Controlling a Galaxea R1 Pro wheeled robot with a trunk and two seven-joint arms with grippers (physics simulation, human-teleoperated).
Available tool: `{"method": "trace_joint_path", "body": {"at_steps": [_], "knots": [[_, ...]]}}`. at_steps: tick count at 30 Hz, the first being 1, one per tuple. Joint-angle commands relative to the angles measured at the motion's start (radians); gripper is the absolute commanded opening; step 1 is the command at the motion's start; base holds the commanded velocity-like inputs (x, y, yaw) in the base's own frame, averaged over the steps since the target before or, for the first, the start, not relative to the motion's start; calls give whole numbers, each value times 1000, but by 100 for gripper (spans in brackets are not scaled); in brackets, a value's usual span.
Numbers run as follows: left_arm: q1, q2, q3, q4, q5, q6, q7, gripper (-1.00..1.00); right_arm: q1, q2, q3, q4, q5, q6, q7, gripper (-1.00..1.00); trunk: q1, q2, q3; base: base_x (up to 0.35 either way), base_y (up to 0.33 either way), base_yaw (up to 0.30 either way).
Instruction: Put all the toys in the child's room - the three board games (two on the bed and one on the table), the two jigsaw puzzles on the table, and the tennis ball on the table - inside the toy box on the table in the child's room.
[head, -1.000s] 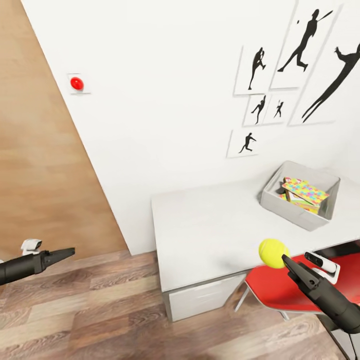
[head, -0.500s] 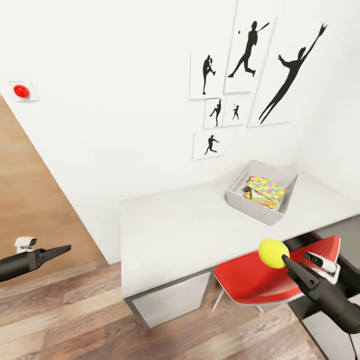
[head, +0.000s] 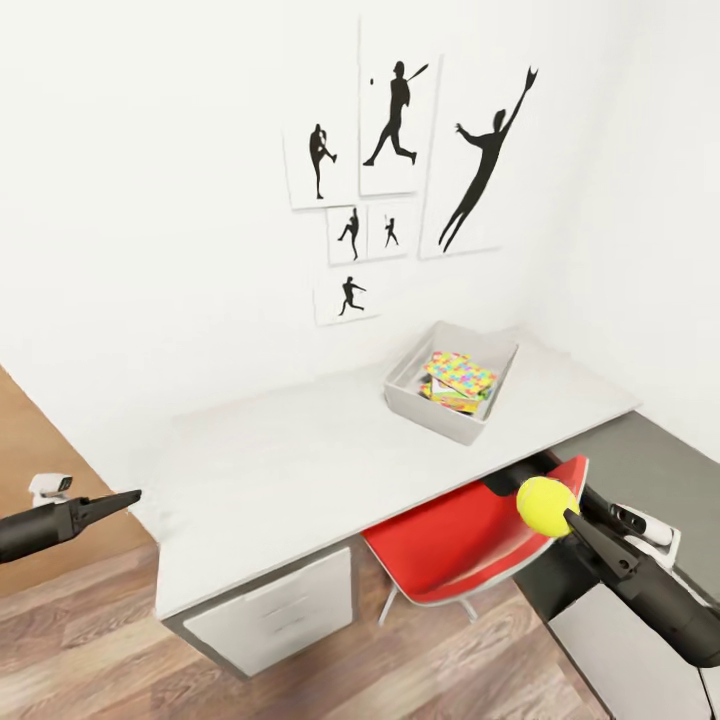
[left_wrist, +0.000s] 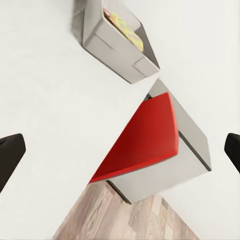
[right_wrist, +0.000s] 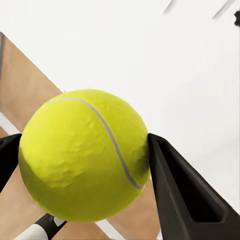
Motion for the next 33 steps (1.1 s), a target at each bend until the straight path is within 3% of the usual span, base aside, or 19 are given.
{"method": "trace_joint_path", "body": {"at_steps": [1,16,33], "knots": [[0,1,1,-1,-1,11,-4,100,-1,0,0,1,-5,13,2,-100,1,-2,0,0,-307,-195],[0,2,1,-1,-2,11,-4,100,-1,0,0,2,-2,5,2,-100,1,-2,21,20,-273,-191],[0,2,1,-1,-1,9,-4,100,-1,0,-2,2,11,2,-5,-100,1,-2,23,95,-16,-17]]}}
